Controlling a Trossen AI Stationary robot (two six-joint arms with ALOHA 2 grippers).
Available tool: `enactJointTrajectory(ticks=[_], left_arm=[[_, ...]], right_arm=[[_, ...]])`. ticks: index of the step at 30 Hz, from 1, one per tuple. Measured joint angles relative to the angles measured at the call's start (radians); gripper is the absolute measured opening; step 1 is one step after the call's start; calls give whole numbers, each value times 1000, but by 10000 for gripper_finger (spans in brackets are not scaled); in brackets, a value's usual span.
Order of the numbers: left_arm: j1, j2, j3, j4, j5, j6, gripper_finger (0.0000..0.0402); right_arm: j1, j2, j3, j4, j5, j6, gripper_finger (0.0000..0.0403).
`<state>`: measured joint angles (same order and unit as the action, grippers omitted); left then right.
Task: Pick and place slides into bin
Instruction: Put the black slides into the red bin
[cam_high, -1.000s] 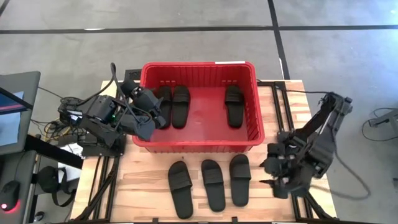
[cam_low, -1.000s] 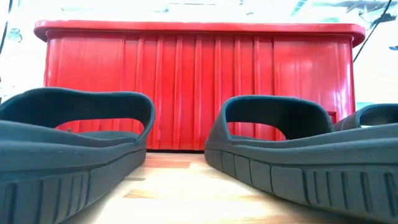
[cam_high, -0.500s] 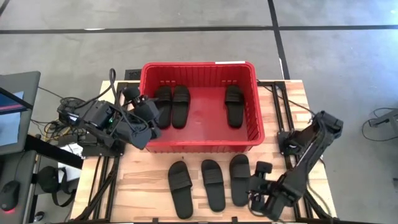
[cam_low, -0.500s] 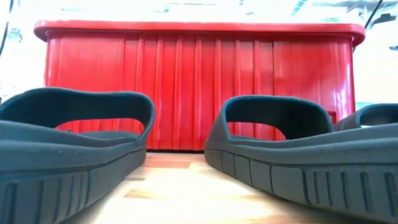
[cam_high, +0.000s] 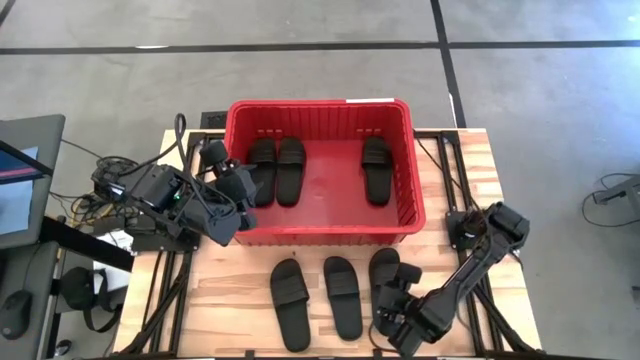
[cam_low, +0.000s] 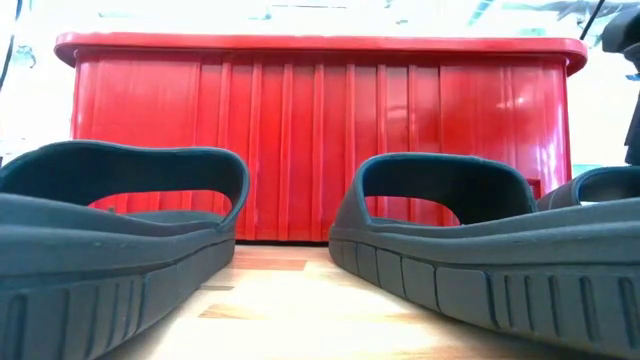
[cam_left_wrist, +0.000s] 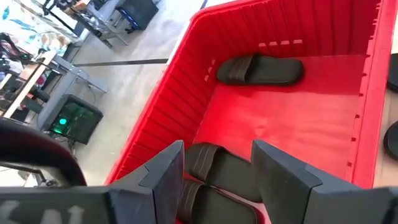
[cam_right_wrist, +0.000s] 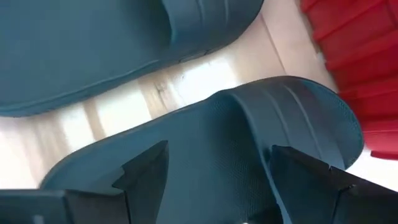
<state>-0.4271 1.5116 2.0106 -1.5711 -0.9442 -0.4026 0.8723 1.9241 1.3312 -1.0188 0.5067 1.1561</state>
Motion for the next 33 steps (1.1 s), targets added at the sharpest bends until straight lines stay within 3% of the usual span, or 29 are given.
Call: enactJointTrajectory(ticks=[7,33], left_arm=[[0,0,0,0,1,0,177],[0,0,0,0,0,-31,176]], right_arm=[[1,46,67,-144,23,30,265],[-55,45,-32,-70,71,-110,260]])
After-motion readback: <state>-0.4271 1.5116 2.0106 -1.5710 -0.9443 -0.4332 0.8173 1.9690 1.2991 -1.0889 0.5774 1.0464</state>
